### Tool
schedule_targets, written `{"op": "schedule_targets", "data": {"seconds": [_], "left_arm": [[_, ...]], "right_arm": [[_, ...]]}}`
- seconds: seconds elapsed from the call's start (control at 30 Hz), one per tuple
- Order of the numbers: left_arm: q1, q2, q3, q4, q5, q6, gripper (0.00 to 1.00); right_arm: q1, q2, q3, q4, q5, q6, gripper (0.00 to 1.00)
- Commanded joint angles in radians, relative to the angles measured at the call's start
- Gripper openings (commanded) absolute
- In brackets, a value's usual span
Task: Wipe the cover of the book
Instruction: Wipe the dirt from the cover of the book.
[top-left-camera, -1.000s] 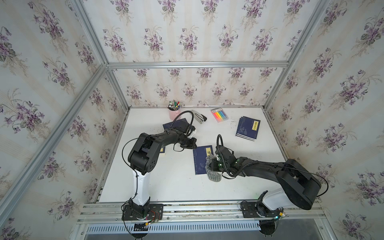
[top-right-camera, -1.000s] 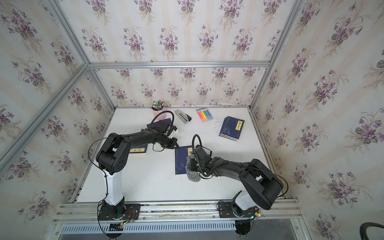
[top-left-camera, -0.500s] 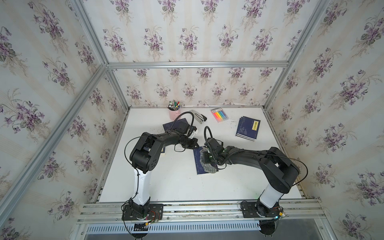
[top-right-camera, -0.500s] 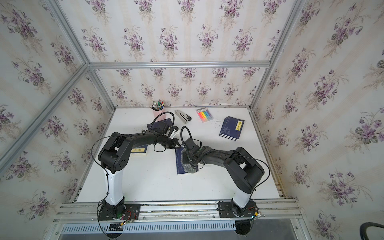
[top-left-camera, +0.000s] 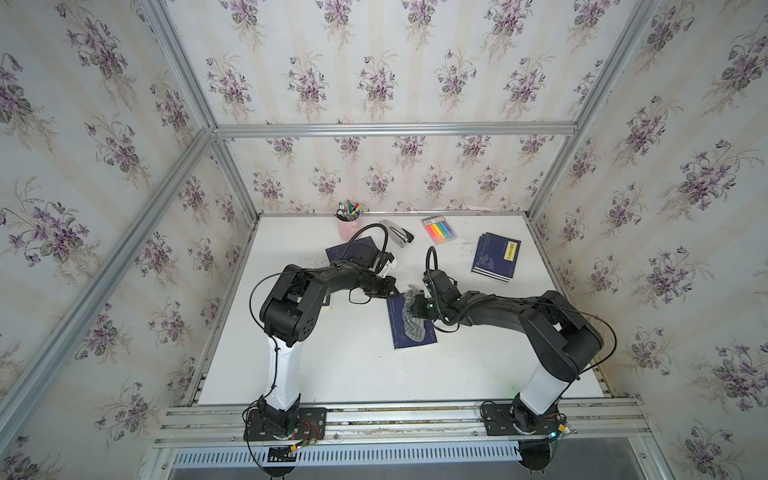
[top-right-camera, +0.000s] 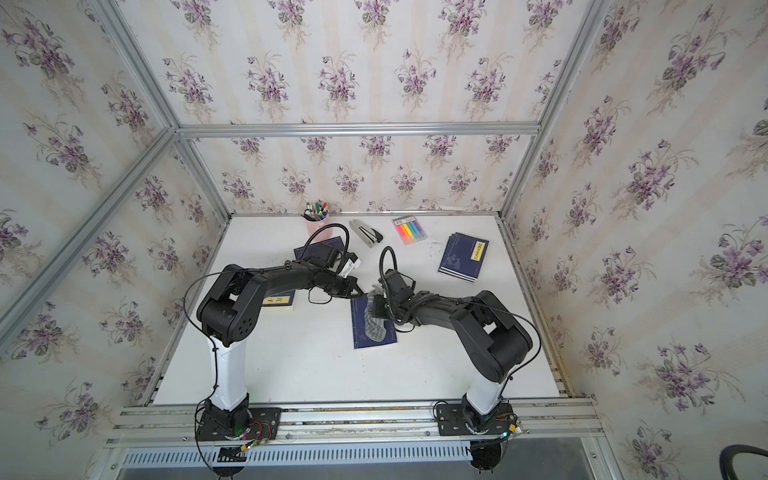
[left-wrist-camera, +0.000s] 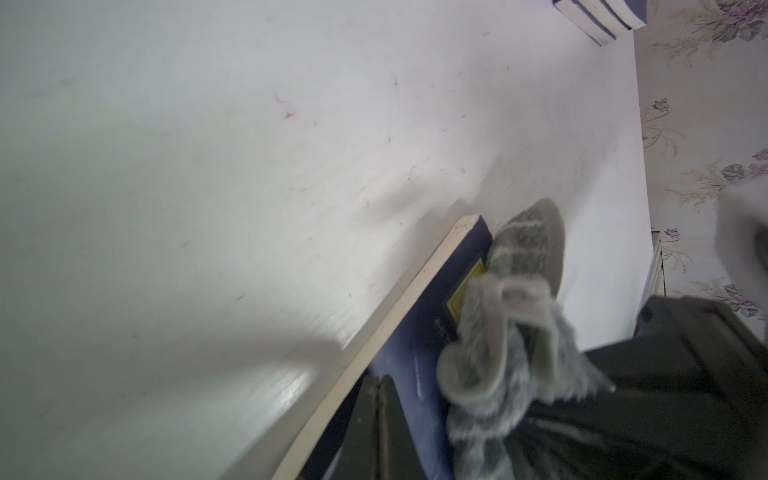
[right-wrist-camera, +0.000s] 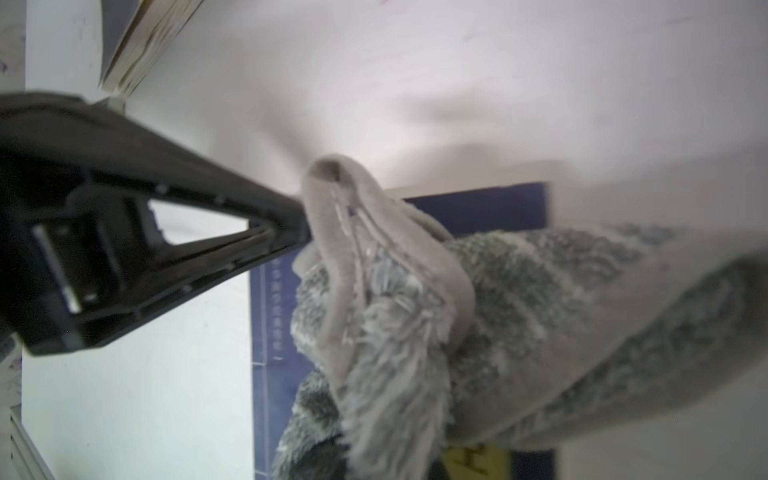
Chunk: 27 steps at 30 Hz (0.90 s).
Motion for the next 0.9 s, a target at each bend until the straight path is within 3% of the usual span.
{"op": "schedule_targets", "data": {"seconds": [0.0, 0.33, 0.47, 0.57, 0.87], "left_arm": [[-0.005, 0.021, -0.011, -0.140, -0.085, 0.004, 0.00], [-0.005, 0.028, -0.009, -0.142, -0.086, 0.001, 0.00], [-0.003, 0.028, -0.009, -0.142, -0.086, -0.001, 0.00], [-0.003, 0.028, -0.009, -0.142, -0.088, -0.001, 0.00], [0.000, 0.016, -0.014, -0.143, -0.085, -0.002, 0.00]], "right_arm": [[-0.012, -0.006, 0.005, -0.111, 0.076, -0.031, 0.00], [0.154, 0.162, 0.200, -0.085, 0.005, -0.011, 0.00], [0.174, 0.177, 0.193, -0.011, -0.057, 0.031, 0.00], [0.164, 0.152, 0.158, -0.007, -0.028, 0.043, 0.00], [-0.001, 0.024, -0.018, 0.010, 0.022, 0.040, 0.00]]}}
